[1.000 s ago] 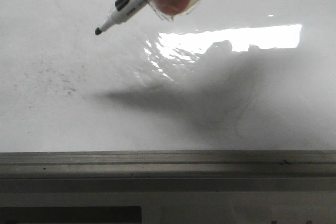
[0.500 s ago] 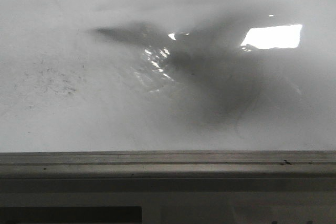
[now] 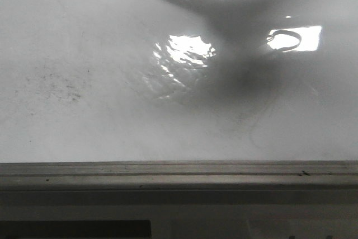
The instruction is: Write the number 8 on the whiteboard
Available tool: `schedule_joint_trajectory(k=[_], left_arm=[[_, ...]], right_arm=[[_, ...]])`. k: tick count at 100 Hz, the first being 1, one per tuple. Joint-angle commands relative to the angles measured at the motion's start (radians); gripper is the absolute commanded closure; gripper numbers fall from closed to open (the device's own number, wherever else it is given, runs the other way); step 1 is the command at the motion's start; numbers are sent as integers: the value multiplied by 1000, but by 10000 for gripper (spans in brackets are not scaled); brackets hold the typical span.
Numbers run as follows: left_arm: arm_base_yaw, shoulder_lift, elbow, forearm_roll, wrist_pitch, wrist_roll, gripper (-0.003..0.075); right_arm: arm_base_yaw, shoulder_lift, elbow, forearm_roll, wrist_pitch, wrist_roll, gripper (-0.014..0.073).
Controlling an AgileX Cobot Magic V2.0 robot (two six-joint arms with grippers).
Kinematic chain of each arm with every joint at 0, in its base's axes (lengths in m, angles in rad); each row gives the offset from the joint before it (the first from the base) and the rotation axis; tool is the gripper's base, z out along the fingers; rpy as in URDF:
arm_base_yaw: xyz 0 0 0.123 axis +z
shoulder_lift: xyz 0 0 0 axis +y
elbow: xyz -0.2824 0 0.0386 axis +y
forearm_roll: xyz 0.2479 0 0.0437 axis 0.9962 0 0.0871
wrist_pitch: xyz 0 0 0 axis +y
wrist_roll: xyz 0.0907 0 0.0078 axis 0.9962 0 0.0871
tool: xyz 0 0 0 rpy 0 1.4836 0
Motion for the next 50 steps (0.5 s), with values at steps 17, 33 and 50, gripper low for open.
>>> schedule_joint_trajectory(k=[17,33,50], left_arm=[[2,10,-31,-13,-80,-9,409],[2,10,-31,-13,-80,-9,409],[2,10,-31,-13,-80,-9,410]], right_arm=[[-3,43,-34,-29,53,22,645],[-3,-10,-34,-124,186,93,645],[-1,-1,-16,-68,244,97,645]])
